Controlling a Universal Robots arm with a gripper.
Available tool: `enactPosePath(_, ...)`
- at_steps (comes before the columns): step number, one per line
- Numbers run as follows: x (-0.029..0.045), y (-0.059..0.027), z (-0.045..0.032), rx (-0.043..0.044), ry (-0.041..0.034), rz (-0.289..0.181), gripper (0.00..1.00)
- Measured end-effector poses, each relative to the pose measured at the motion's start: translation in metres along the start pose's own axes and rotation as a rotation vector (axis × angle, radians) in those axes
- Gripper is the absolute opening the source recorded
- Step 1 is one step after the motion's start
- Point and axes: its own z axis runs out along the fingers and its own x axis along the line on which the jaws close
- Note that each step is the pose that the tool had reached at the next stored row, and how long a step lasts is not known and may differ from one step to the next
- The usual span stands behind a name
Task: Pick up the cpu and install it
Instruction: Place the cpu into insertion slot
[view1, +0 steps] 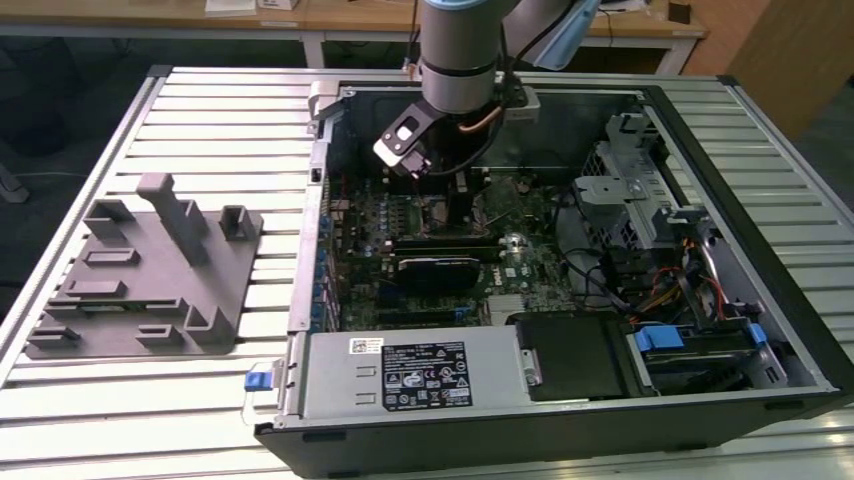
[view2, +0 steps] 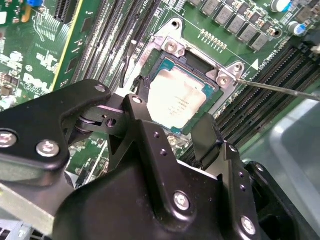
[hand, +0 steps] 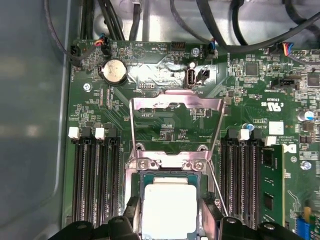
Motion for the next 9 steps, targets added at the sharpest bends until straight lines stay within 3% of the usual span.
enactPosePath(3, -0.0001, 0.0003, -0.0045, 0.0000, -0.0001, 0.000, 0.60)
enactPosePath(9, -0.0001, 0.0003, -0.0051, 0.0000, 0.0000, 0.000, 0.60)
